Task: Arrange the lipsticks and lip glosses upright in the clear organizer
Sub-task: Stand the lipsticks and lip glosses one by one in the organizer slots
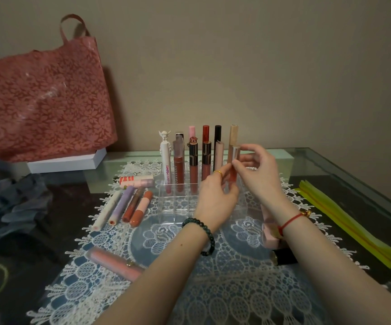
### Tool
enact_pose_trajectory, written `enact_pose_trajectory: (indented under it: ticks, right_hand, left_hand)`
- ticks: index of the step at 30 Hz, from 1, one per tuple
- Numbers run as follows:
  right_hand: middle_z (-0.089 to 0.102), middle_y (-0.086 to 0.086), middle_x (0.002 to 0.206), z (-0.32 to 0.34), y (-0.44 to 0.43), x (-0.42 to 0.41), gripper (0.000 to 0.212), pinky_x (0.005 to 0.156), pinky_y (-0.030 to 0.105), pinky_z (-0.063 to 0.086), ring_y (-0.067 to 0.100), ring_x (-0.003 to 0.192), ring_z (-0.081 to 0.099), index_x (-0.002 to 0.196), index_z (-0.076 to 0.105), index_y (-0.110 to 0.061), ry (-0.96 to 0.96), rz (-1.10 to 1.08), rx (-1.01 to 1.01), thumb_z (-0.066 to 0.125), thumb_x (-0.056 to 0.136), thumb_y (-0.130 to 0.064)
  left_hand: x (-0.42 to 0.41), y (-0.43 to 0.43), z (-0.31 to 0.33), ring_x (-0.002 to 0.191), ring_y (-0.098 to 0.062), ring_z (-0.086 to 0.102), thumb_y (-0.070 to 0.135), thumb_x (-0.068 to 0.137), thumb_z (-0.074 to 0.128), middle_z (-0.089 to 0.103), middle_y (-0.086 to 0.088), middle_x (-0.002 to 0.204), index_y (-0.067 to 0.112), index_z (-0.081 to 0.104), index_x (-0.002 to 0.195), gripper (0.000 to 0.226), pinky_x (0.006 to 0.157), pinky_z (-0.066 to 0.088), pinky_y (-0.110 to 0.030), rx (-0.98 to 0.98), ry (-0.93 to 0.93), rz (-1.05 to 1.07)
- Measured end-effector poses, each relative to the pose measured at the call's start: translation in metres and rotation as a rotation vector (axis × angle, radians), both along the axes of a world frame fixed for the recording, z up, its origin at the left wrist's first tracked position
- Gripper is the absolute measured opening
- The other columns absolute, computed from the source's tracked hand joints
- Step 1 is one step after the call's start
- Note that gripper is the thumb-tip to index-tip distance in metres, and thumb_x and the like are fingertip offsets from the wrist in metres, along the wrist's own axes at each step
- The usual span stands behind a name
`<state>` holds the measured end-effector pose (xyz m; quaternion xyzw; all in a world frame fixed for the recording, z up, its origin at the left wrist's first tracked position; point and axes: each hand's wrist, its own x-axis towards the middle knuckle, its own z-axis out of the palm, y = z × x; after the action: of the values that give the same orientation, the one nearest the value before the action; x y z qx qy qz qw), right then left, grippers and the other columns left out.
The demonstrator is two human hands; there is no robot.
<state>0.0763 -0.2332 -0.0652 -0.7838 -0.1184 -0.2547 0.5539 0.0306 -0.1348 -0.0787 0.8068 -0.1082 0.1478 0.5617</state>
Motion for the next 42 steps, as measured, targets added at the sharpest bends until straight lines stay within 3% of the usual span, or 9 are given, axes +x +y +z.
enact_pose_trajectory:
  ticks: [6,12,17,21,27,32,35,38,42]
  right_hand:
    - [0.063,0.000,0.090,0.004,-0.002,-0.005,0.031,0.070,0.017,0.050,0.009,0.082,0.060,0.108,0.057,-0.015,-0.038,-0.007,0.001,0.065,0.078,-0.009]
    - [0.056,-0.014,0.086,0.017,0.004,-0.028,0.025,0.066,0.008,0.045,-0.001,0.079,0.054,0.104,0.057,-0.023,-0.158,-0.059,-0.039,0.062,0.082,-0.014]
    - [0.057,-0.008,0.086,0.024,0.037,-0.053,0.023,0.067,0.012,0.047,0.002,0.076,0.053,0.100,0.055,-0.027,-0.161,0.100,-0.100,0.060,0.082,-0.013]
    - [0.056,-0.008,0.087,0.022,0.069,-0.070,0.024,0.070,0.010,0.047,0.003,0.078,0.054,0.101,0.054,-0.027,-0.125,0.242,-0.197,0.060,0.082,-0.015]
    - [0.056,-0.012,0.089,0.013,0.116,-0.076,0.022,0.072,0.020,0.050,0.003,0.078,0.054,0.100,0.056,-0.030,-0.085,0.388,-0.270,0.061,0.082,-0.018]
    - [0.055,-0.010,0.088,0.008,0.150,-0.070,0.019,0.059,0.013,0.048,-0.002,0.067,0.055,0.100,0.058,-0.025,-0.033,0.433,-0.300,0.060,0.083,-0.016]
    - [0.057,-0.002,0.090,0.008,0.165,-0.065,0.021,0.051,0.017,0.051,0.003,0.061,0.058,0.105,0.057,-0.021,0.040,0.448,-0.304,0.059,0.085,-0.016]
    - [0.057,-0.006,0.080,0.005,0.178,-0.060,0.022,0.058,0.024,0.054,0.014,0.066,0.063,0.108,0.056,-0.019,0.092,0.462,-0.345,0.057,0.086,-0.015]
    - [0.056,-0.005,0.090,-0.008,0.195,-0.051,0.027,0.057,0.009,0.045,0.000,0.064,0.055,0.110,0.056,-0.020,0.095,0.430,-0.382,0.057,0.085,-0.011]
  left_hand:
    - [-0.018,0.010,0.012,0.108,0.002,0.047,0.009,0.088,0.050,0.053,0.002,0.128,0.015,0.042,0.132,0.045,0.095,0.038,-0.013,0.008,-0.066,0.020]
    - [-0.041,0.044,0.021,0.104,0.004,0.055,0.004,0.087,0.051,0.058,0.012,0.114,0.018,0.051,0.125,0.040,0.090,0.041,-0.006,0.051,-0.170,0.062]
    - [-0.051,0.091,0.023,0.099,0.003,0.059,0.004,0.086,0.052,0.064,0.013,0.102,0.022,0.057,0.115,0.034,0.089,0.045,-0.012,0.033,-0.228,0.190]
    - [-0.053,0.133,0.015,0.094,0.004,0.059,0.003,0.084,0.053,0.064,0.013,0.096,0.020,0.059,0.111,0.032,0.084,0.045,-0.007,0.026,-0.193,0.327]
    - [-0.051,0.181,-0.009,0.104,-0.005,0.057,0.018,0.083,0.059,0.063,0.005,0.109,0.015,0.058,0.115,0.032,0.091,0.042,-0.021,0.133,-0.068,0.465]
    - [-0.047,0.201,-0.027,0.108,-0.011,0.056,0.022,0.081,0.062,0.061,-0.003,0.119,0.011,0.056,0.120,0.041,0.089,0.041,-0.020,0.181,0.054,0.554]
    - [-0.048,0.207,-0.033,0.106,-0.013,0.056,0.022,0.081,0.061,0.061,-0.005,0.119,0.009,0.055,0.122,0.044,0.087,0.040,-0.017,0.245,0.109,0.573]
    - [-0.049,0.211,-0.034,0.101,-0.011,0.056,0.026,0.080,0.063,0.061,-0.003,0.116,0.010,0.053,0.123,0.047,0.084,0.040,-0.016,0.264,0.141,0.570]
    - [-0.050,0.210,-0.033,0.086,-0.006,0.054,0.027,0.078,0.062,0.059,0.006,0.100,0.013,0.054,0.120,0.045,0.074,0.040,-0.016,0.283,0.164,0.590]
